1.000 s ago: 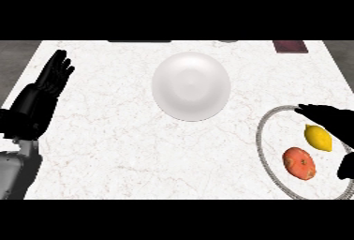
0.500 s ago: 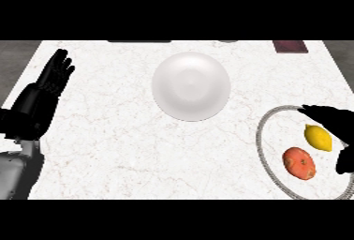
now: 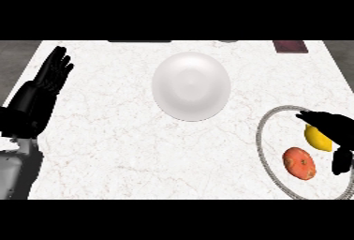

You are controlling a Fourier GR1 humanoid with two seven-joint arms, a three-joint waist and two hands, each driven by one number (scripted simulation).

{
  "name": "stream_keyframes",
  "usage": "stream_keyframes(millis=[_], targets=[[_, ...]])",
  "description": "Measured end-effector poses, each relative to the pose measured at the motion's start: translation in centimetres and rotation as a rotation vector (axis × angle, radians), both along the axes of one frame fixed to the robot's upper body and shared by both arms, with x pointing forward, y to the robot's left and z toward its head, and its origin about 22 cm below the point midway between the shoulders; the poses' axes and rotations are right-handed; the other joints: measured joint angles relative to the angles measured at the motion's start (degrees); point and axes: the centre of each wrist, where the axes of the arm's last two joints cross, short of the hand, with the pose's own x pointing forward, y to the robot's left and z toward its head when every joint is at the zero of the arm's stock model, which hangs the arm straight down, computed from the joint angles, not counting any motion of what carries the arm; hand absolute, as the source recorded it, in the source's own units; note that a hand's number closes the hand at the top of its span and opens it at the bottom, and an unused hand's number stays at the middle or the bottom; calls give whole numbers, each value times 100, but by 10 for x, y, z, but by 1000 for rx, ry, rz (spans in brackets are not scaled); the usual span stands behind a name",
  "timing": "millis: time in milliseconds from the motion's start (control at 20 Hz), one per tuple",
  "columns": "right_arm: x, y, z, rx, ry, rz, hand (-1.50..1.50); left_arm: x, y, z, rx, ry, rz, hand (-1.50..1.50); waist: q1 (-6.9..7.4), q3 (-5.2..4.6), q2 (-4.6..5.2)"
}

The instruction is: Pick the lemon from the placemat and place it in the plate

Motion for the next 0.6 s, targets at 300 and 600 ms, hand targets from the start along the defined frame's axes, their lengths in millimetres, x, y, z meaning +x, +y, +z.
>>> stream_keyframes(millis=[300, 600], targets=[[9, -2, -20, -25, -9, -1, 150, 0, 3, 0, -1, 4, 1, 0, 17, -1, 4], [12, 3, -24, 51, -197, 72, 150, -4, -2, -1, -2, 7, 0, 0, 3, -15, -7]])
